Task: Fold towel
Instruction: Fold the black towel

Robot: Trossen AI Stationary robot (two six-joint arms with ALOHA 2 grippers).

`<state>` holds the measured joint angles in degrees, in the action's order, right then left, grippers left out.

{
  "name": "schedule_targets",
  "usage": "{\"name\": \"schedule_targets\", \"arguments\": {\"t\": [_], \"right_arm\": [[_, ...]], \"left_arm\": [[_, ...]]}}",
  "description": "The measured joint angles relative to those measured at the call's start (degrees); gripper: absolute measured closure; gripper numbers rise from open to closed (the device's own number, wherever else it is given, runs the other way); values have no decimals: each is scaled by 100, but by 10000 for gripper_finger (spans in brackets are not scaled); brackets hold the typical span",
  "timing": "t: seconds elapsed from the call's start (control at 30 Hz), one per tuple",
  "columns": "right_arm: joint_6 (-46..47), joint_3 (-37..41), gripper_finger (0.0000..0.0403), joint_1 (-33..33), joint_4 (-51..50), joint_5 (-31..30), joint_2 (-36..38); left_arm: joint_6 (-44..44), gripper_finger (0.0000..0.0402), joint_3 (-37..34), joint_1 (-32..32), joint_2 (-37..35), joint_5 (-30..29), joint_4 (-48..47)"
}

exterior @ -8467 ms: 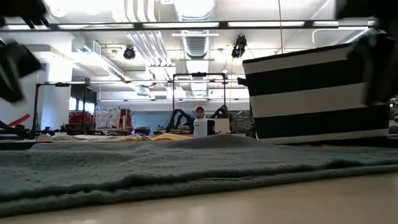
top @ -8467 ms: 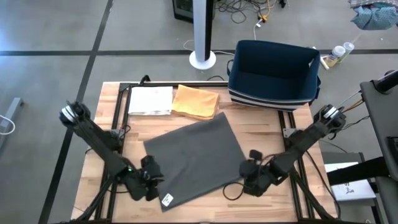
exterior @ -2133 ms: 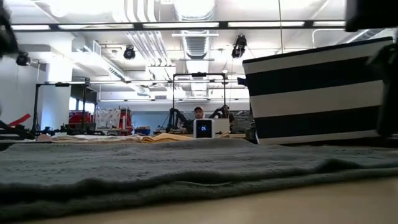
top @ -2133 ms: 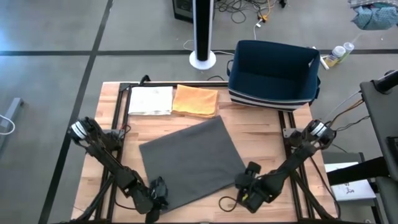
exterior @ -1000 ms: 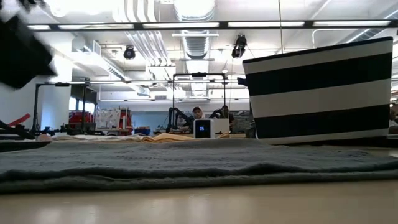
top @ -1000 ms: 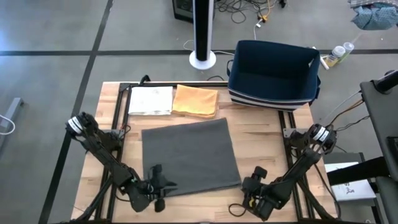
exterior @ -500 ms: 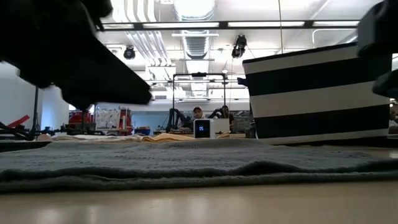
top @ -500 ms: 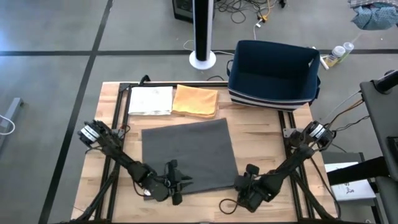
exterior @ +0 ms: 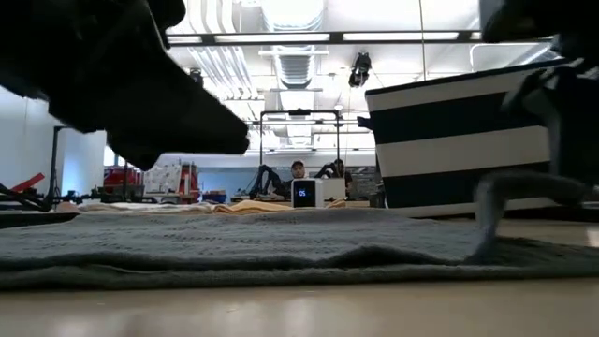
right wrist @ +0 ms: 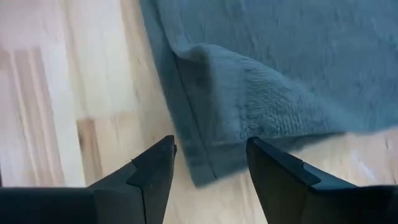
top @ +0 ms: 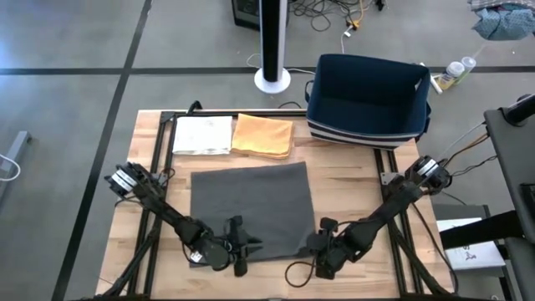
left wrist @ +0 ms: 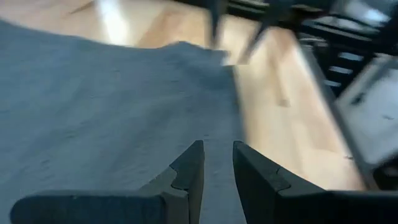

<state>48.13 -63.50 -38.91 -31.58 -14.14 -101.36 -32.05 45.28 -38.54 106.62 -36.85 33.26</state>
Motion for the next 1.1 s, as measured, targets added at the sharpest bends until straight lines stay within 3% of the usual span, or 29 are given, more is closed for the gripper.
{"name": "schedule_targets", "arguments": {"t": [0.17, 0.43, 0.83, 1.1], "right_arm": [[-41, 55, 213, 129, 342, -620, 0], [130, 65, 216, 183, 705, -1905, 0], [440, 303, 220, 366, 719, -2092, -7], [437, 762, 226, 399, 1418, -1649, -9]], "left_arm": [[603, 325, 108, 209, 217, 448, 782], [790, 325, 919, 490, 1021, 641, 673], [1169, 325, 2402, 697, 1880, 900, 295], [643, 325, 3071, 1070, 2281, 900, -1183]]}}
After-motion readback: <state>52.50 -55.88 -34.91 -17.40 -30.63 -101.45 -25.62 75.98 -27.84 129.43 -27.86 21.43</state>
